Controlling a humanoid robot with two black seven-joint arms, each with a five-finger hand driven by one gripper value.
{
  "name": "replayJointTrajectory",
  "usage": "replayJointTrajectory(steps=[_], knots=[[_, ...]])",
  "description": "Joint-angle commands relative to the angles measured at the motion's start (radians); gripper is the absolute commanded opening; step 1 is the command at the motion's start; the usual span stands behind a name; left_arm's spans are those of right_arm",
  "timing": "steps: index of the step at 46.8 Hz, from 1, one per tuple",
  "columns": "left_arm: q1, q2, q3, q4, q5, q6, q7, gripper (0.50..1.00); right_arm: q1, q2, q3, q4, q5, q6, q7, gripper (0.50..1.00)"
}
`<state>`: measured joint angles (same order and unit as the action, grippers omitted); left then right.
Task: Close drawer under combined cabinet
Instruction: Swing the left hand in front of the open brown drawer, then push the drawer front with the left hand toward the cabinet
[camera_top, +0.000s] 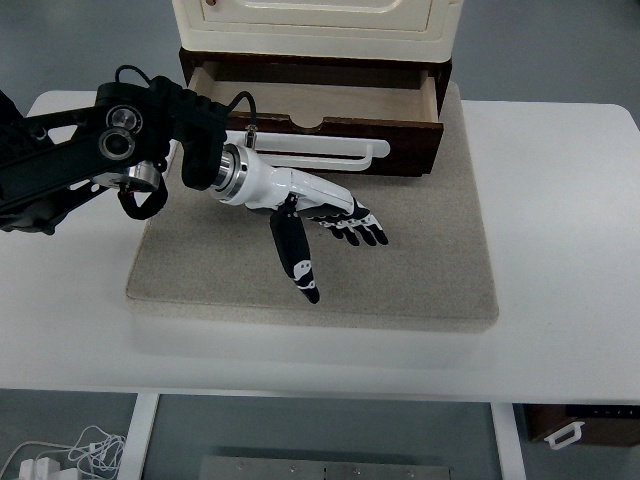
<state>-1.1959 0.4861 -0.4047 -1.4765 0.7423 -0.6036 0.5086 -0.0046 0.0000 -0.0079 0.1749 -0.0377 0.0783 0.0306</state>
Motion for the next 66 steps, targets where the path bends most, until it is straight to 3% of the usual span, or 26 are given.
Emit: replayJointTrajectory(steps=[1,14,66], knots=[[-0.013,-0.008,0.001,0.035,0.000,-0.007,0.019,1.000,0.000,0.000,0.000,0.000,-0.001,0.000,0.000,0.952],[-0.031,-0.038,0.006,0.099,0.000,-0.007,0.070,1.000,0.000,0.000,0.000,0.000,-0.001,0.000,0.000,0.952],[-0.040,-0.132,-0.045,0.301,0.028,-0.007,0.070,1.000,0.000,0.000,0.000,0.000,-0.001,0.000,0.000,0.952]])
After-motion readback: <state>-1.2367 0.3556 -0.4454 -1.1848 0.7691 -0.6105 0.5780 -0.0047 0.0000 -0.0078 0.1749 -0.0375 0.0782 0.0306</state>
